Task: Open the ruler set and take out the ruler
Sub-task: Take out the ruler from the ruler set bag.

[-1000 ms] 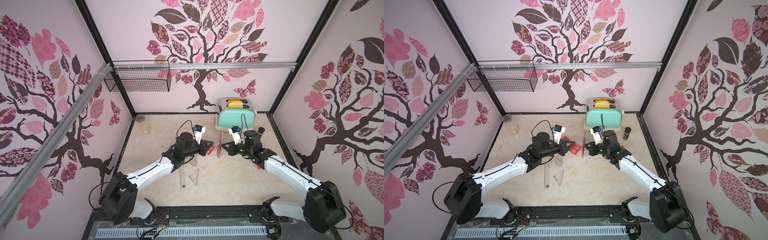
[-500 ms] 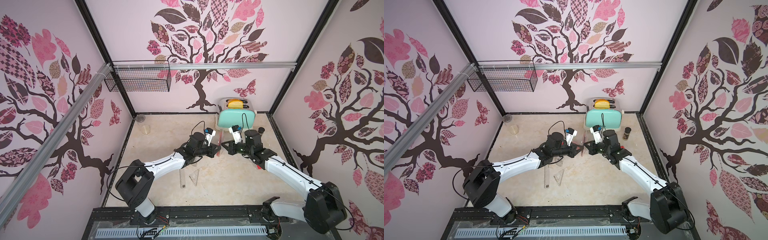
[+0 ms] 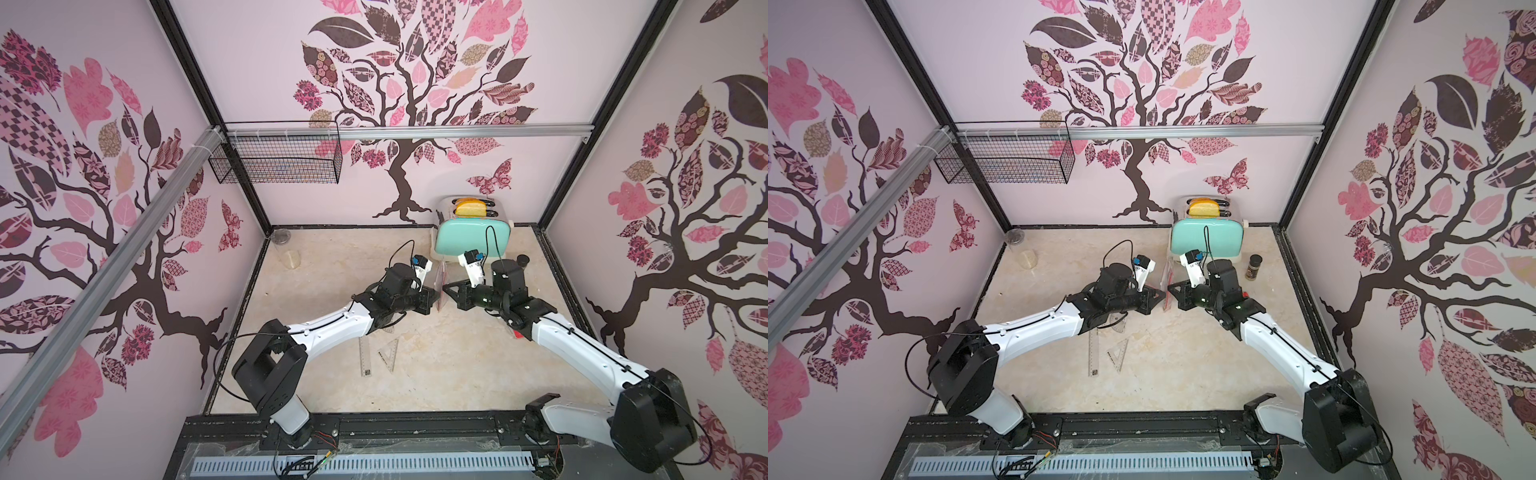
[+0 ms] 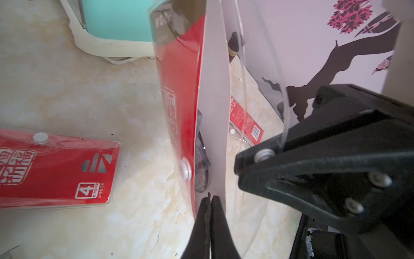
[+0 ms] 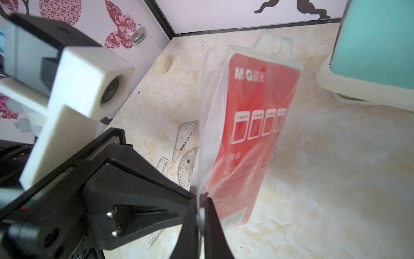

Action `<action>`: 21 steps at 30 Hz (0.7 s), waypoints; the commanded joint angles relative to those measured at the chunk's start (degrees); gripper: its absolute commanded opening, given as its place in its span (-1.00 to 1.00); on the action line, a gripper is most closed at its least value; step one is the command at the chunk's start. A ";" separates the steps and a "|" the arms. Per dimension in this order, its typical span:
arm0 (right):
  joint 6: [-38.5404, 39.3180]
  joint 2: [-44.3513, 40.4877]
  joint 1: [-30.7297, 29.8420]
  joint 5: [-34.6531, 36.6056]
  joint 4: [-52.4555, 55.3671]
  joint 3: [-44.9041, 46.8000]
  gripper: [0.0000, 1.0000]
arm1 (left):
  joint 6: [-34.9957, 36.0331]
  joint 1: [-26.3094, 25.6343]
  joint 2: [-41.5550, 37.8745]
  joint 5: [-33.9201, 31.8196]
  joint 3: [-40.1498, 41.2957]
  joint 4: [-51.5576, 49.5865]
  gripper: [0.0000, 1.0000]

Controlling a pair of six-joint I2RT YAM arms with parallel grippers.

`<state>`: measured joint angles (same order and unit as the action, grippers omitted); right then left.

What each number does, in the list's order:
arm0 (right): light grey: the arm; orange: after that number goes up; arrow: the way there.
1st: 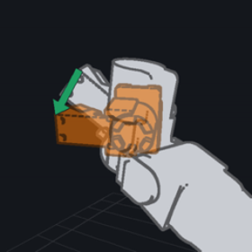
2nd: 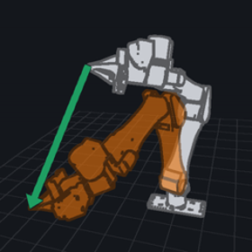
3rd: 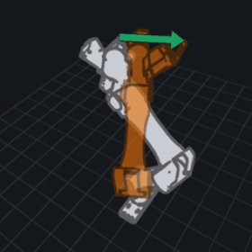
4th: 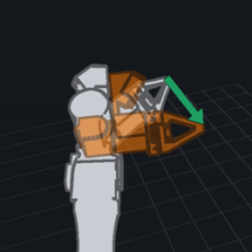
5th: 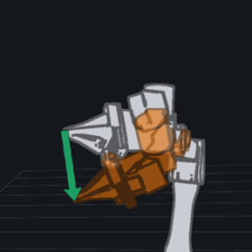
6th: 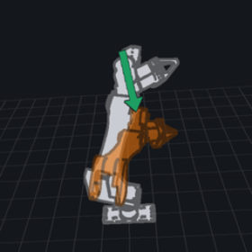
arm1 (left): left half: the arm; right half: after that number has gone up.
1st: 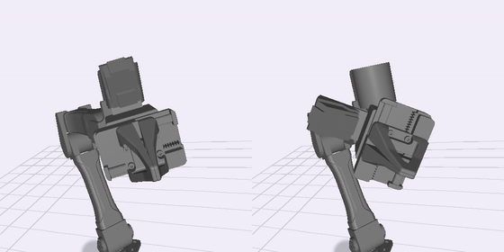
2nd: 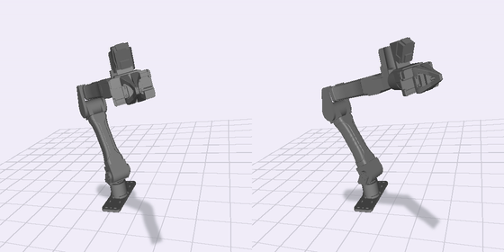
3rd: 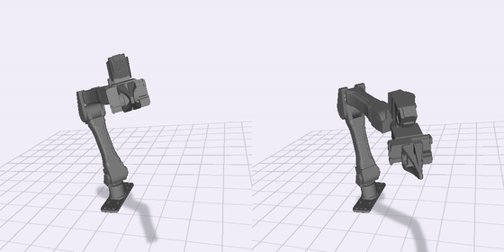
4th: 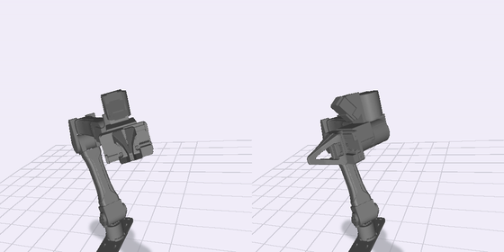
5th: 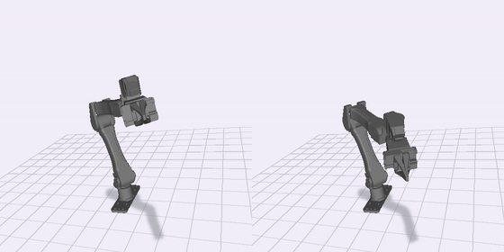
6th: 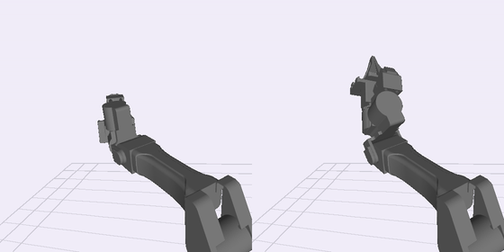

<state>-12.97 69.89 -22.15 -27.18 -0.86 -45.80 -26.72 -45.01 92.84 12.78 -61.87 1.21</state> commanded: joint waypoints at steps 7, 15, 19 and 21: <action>1.73 -1.29 -0.11 -2.18 1.37 -1.70 -1.00 | 1.44 -0.25 2.92 -5.12 -2.93 -0.65 -0.75; 2.65 -1.34 -0.13 -2.07 2.75 -2.09 -1.00 | 0.97 -0.24 2.92 -6.00 -2.55 3.13 -0.62; 2.73 -1.51 -0.14 -2.13 3.13 -2.21 -1.00 | 0.89 -0.29 3.50 -6.08 -3.16 4.04 -0.60; 2.84 -1.67 -0.12 -2.13 3.34 -2.19 -1.00 | 0.96 -0.25 4.46 -6.27 -4.30 3.63 -0.60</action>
<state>-11.14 69.84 -22.15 -28.23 1.96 -45.80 -25.93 -45.32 95.66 7.75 -64.34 3.79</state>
